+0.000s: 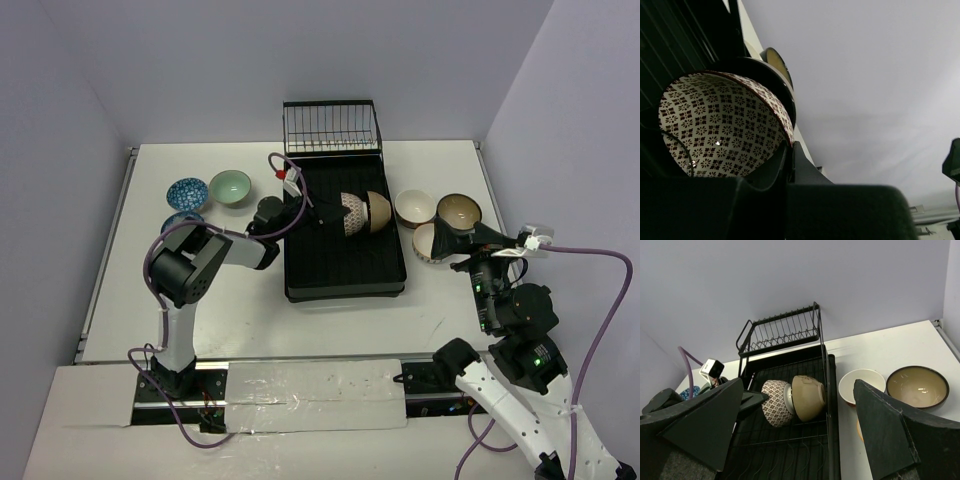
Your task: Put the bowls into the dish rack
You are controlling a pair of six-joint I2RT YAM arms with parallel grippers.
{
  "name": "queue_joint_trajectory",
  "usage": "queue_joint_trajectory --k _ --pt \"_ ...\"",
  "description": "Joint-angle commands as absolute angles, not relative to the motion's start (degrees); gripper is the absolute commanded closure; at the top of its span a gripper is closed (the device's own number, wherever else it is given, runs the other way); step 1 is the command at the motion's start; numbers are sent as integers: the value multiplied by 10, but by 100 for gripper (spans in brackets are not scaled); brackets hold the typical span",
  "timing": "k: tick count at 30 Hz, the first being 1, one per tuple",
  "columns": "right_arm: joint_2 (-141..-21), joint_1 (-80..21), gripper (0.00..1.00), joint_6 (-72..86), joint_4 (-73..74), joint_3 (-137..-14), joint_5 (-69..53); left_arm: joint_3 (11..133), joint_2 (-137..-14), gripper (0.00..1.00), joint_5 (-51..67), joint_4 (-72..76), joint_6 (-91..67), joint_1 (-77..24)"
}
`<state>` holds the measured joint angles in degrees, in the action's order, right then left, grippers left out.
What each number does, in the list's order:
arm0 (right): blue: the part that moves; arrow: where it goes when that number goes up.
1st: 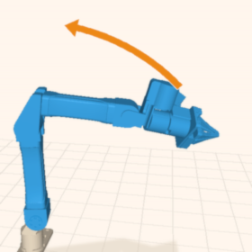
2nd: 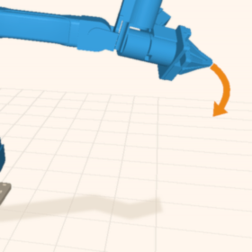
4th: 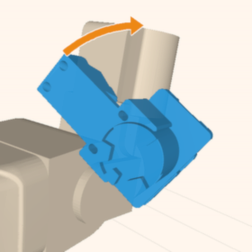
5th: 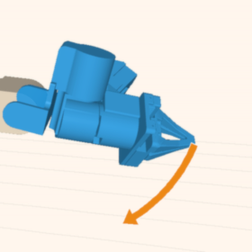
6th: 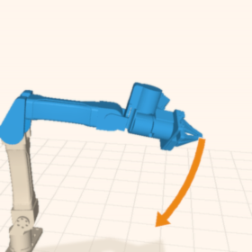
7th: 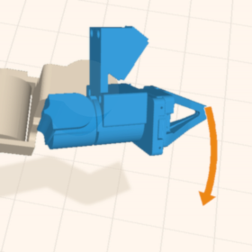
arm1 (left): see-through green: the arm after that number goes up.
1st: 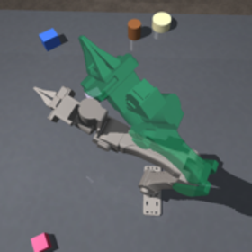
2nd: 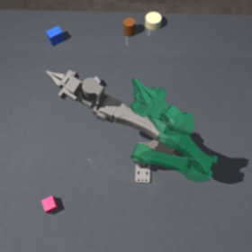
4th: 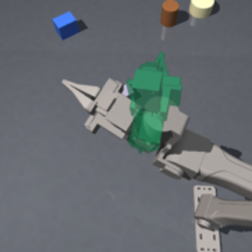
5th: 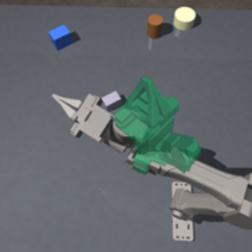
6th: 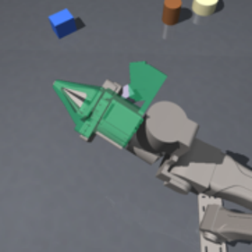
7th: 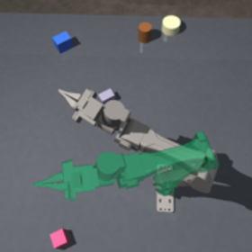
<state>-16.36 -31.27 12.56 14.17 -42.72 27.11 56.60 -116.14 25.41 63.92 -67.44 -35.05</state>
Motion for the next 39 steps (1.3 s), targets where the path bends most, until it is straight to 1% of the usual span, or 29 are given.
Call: queue_joint_trajectory --k 1,2,4,5,7,8,10,11,13,14,16,17,19,20,21,23,24,25,26,27,28,31,34,39 --pt "-162 -319 2 123 130 -424 265 589 -1143 96 242 610 -649 -352" --pt "-162 -320 2 124 130 -423 265 591 -1140 93 240 598 -644 -352" --pt "-162 -319 2 123 131 -425 265 595 -1134 91 237 571 -630 -352" --pt "-161 -320 2 124 131 -424 265 595 -1132 87 235 567 -628 -351" --pt "-162 -319 2 124 131 -424 264 595 -1128 84 235 557 -628 -350" --pt "-163 -319 2 124 131 -424 263 596 -1125 76 233 550 -627 -349" --pt "-163 -319 2 123 132 -425 264 603 -1120 69 234 531 -620 -349" --pt "-163 -319 2 123 133 -425 264 606 -1117 61 236 514 -617 -349" --pt "-162 -319 1 122 132 -425 265 613 -1103 54 236 497 -609 -349" --pt "-162 -319 1 122 132 -425 265 616 -1097 47 236 471 -605 -349" --pt "-161 -320 1 122 132 -425 264 623 -1071 40 235 440 -591 -349" --pt "-162 -319 2 122 132 -425 264 626 -1061 33 232 404 -583 -350" --pt "-162 -320 1 121 133 -426 265 630 -1022 26 210 355 -554 -350" --pt "-161 -320 1 122 133 -426 264 637 -1009 20 203 331 -542 -350" --pt "-161 -320 1 122 132 -426 264 643 -995 18 192 268 -515 -350" --pt "-162 -320 1 121 132 -426 263 669 -957 12 149 191 -481 -350" --pt "-162 -320 1 120 133 -428 263 677 -931 11 130 154 -449 -350" --pt "-162 -320 1 120 133 -428 264 685 -917 10 107 78 -433 -349" --pt "-160 -320 1 120 133 -428 263 701 -905 8 53 41 -413 -349" --pt "-160 -320 1 121 133 -427 263 710 -882 8 21 -40 -377 -348" --pt "-160 -320 1 121 132 -426 263 718 -872 7 -43 -76 -360 -346" --pt "-160 -321 1 123 130 -425 257 731 -840 7 -114 -180 -314 -316" --pt "-162 -321 1 123 128 -425 252 716 -825 8 -169 -235 -276 -269" --pt "-159 -323 1 123 132 -425 251 735 -862 10 -271 -330 -249 -222"
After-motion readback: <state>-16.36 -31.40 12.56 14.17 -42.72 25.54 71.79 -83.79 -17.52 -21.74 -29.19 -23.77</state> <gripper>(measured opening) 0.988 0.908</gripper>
